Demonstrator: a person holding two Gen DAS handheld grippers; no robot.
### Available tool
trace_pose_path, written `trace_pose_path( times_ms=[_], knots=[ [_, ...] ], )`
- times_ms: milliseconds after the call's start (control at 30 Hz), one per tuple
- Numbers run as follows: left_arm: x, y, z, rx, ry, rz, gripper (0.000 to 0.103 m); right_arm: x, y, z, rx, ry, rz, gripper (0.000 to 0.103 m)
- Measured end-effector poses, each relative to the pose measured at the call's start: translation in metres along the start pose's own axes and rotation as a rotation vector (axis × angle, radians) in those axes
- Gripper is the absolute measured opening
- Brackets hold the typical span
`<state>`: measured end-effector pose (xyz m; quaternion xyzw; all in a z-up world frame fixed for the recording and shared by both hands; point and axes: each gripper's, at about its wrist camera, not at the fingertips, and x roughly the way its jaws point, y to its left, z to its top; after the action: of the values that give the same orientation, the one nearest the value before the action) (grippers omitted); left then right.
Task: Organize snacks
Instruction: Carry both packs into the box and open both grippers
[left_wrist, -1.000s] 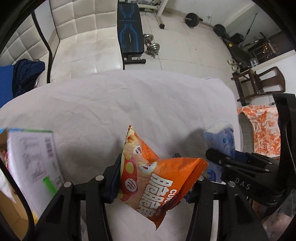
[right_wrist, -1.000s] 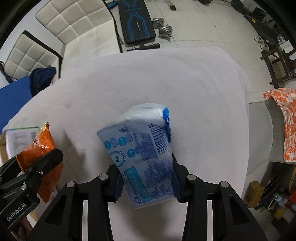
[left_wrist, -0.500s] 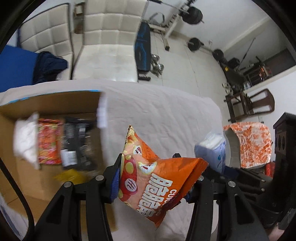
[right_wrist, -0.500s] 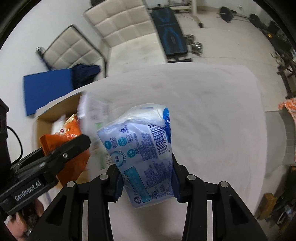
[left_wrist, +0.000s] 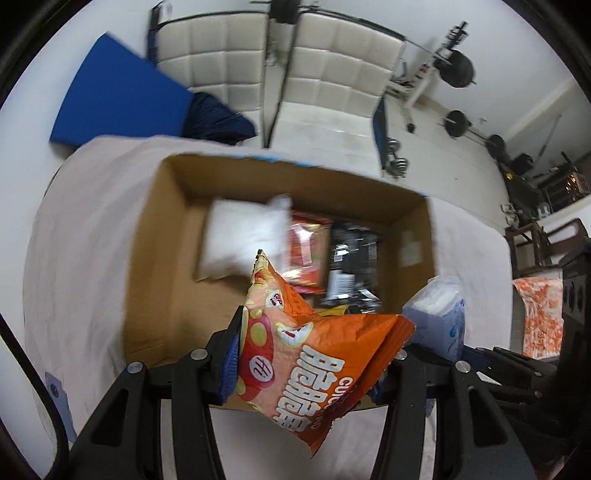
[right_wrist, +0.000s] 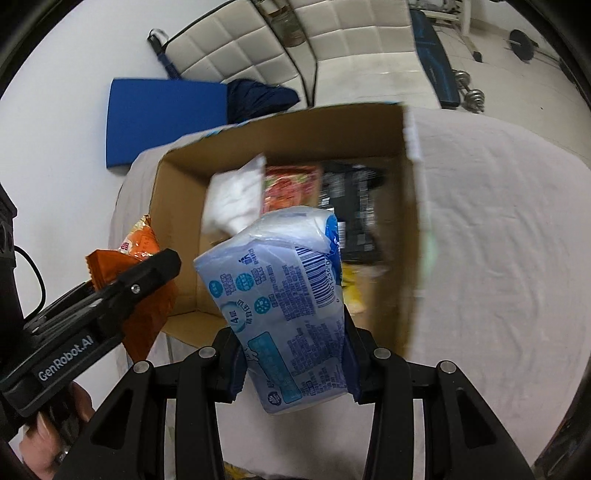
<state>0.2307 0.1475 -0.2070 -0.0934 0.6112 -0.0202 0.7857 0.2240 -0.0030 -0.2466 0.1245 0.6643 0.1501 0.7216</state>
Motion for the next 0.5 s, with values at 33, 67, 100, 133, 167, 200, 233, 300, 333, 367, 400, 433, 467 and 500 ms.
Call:
trace_pose_path(
  times_ms=[33,67,100,133,167,200,233,300,333,367,400,433,467,500],
  knots=[
    [0.002,0.011,-0.001,-0.010,0.004,0.000,0.049,0.007,0.007,-0.002,-0.001,0.007,-0.002,0.044],
    [0.004,0.020,-0.004,-0.021,0.010,0.001,0.049,0.015,0.015,-0.004,-0.003,0.010,-0.009,0.044],
    [0.009,0.030,-0.006,-0.030,0.019,0.008,0.049,0.024,0.021,-0.003,-0.006,0.011,-0.019,0.044],
    [0.012,0.036,-0.007,-0.035,0.027,0.012,0.049,0.032,0.028,-0.005,-0.007,0.015,-0.025,0.044],
    [0.018,0.044,-0.009,-0.039,0.038,0.017,0.049,0.040,0.030,-0.004,-0.007,0.021,-0.027,0.044],
    [0.021,0.048,-0.010,-0.039,0.043,0.023,0.049,0.048,0.032,-0.005,-0.006,0.029,-0.032,0.044],
    [0.024,0.051,-0.012,-0.038,0.048,0.030,0.049,0.053,0.029,-0.005,-0.004,0.034,-0.036,0.044],
    [0.032,0.058,-0.015,-0.033,0.063,0.039,0.049,0.065,0.029,-0.005,-0.002,0.046,-0.040,0.044],
    [0.036,0.061,-0.015,-0.030,0.069,0.043,0.049,0.069,0.028,-0.006,0.001,0.049,-0.043,0.044],
    [0.040,0.063,-0.017,-0.028,0.077,0.044,0.049,0.074,0.029,-0.008,0.002,0.053,-0.047,0.044],
    [0.045,0.066,-0.018,-0.026,0.085,0.043,0.049,0.077,0.027,-0.008,0.003,0.057,-0.049,0.044],
    [0.047,0.067,-0.019,-0.024,0.090,0.045,0.049,0.081,0.027,-0.008,0.003,0.061,-0.052,0.044],
    [0.051,0.069,-0.020,-0.020,0.098,0.049,0.049,0.085,0.026,-0.008,0.004,0.066,-0.056,0.044],
    [0.055,0.069,-0.021,-0.018,0.103,0.050,0.049,0.089,0.025,-0.008,0.006,0.068,-0.061,0.044]
  ],
)
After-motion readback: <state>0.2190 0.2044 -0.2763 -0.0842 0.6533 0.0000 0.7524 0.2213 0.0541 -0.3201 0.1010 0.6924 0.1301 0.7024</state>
